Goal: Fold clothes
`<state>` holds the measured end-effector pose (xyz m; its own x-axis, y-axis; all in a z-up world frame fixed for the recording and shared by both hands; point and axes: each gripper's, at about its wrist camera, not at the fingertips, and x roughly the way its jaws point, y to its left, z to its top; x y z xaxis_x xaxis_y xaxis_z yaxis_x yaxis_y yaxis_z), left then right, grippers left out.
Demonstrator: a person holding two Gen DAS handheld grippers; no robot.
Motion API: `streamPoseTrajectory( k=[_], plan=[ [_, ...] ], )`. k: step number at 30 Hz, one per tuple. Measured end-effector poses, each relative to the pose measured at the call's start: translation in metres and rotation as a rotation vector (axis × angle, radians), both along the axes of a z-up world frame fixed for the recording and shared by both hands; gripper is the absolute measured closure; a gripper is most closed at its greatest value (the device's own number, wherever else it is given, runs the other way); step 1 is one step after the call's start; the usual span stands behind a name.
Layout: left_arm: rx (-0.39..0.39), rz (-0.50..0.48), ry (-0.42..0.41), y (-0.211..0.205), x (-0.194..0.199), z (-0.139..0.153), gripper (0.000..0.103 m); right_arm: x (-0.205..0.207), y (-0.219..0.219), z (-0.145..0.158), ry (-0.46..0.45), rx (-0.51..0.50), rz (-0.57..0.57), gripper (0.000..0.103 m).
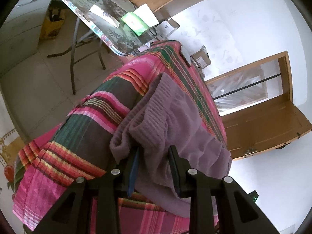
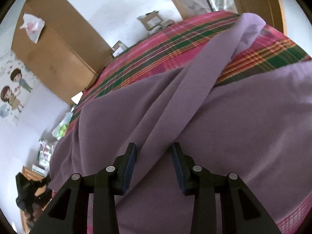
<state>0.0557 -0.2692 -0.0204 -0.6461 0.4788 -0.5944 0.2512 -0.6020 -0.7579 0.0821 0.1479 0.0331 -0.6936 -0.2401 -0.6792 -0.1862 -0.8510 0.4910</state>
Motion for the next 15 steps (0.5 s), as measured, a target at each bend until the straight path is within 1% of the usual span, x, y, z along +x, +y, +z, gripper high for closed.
streamPoseTrajectory(
  k=[2,3,4,5,6,8,13,15],
  plan=[
    [0.013,0.01,0.0,-0.001,0.0,-0.002,0.081,0.001,-0.003,0.001,0.003,0.03,0.002,0.076],
    [0.02,0.018,-0.002,-0.003,0.0,-0.003,0.083,0.001,-0.005,0.001,0.006,0.046,0.006,0.085],
    [0.026,0.026,-0.004,-0.004,0.0,-0.005,0.086,0.001,-0.005,0.002,0.01,0.054,0.008,0.091],
    [0.03,0.034,-0.006,-0.005,0.0,-0.006,0.089,0.002,-0.006,0.002,0.014,0.06,0.01,0.094],
    [0.029,0.042,-0.007,-0.006,0.0,-0.006,0.09,0.003,-0.005,0.003,0.022,0.068,0.007,0.097],
    [0.02,0.056,-0.003,-0.007,0.001,-0.005,0.094,0.007,-0.004,0.007,0.054,0.073,0.007,0.098],
    [0.012,0.094,0.021,-0.011,0.006,0.002,0.096,0.022,-0.005,0.024,0.141,0.094,-0.002,0.098],
    [0.015,0.109,0.025,-0.013,0.008,0.004,0.097,0.028,-0.004,0.03,0.163,0.1,-0.005,0.098]
  ],
)
